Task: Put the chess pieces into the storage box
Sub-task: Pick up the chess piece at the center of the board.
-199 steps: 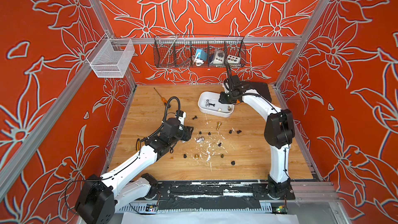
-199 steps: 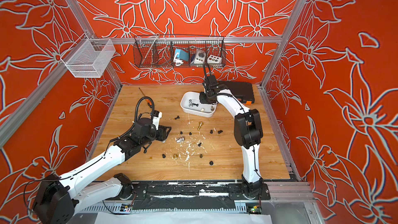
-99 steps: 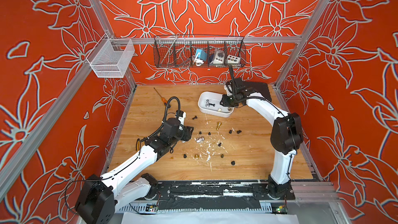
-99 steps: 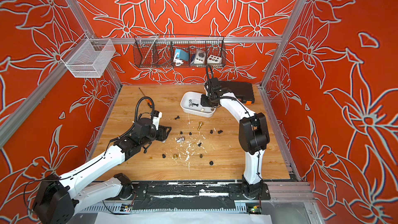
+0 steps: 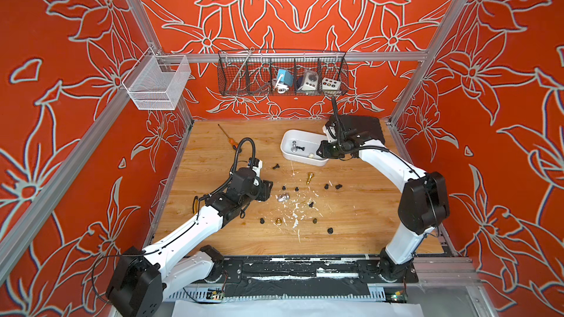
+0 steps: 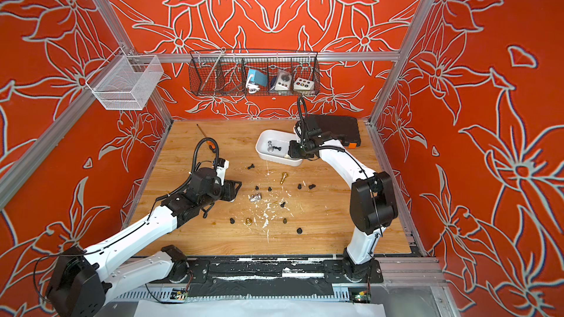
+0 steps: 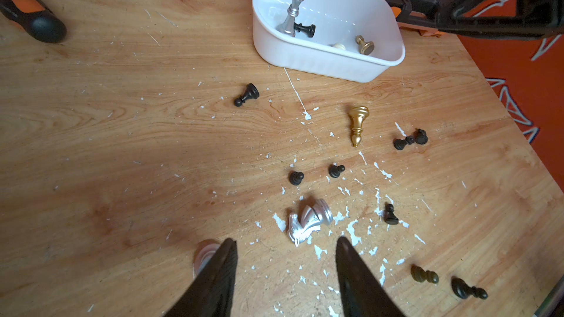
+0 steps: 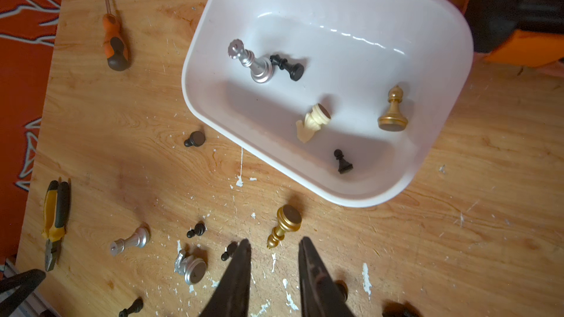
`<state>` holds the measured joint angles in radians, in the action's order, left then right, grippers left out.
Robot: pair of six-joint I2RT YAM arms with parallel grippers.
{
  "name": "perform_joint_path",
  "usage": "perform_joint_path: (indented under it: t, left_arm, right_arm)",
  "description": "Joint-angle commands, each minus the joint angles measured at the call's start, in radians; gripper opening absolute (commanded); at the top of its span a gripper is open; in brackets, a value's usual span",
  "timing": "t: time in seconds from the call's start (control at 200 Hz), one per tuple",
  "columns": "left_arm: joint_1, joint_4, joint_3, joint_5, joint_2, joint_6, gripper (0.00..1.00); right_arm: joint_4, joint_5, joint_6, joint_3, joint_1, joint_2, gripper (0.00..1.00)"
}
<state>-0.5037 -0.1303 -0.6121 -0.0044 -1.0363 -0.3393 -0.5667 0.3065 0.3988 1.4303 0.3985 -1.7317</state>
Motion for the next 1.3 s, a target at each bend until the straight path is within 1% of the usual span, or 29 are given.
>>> perform_joint_path:
  t: [0.0, 0.395, 0.701, 1.296]
  left_arm:
    - [0.005, -0.031, 0.021, -0.02, 0.017, -0.013, 0.53]
    - [0.005, -0.07, 0.037, -0.059, 0.006, -0.019, 0.54]
    - [0.005, -0.075, 0.051, -0.074, -0.023, -0.021, 0.54]
    - [0.004, -0.065, 0.064, -0.104, -0.092, -0.01, 0.54]
  right_arm:
    - [0.011, -0.001, -0.017, -0.054, -0.003, 0.061, 0.3]
    - [0.027, -0.022, -0.021, -0.233, -0.004, 0.193, 0.3]
    - [0.013, -0.046, -0.041, -0.324, -0.005, 0.255, 0.3]
    - [0.004, -0.05, -0.046, -0.404, -0.007, 0.314, 0.3]
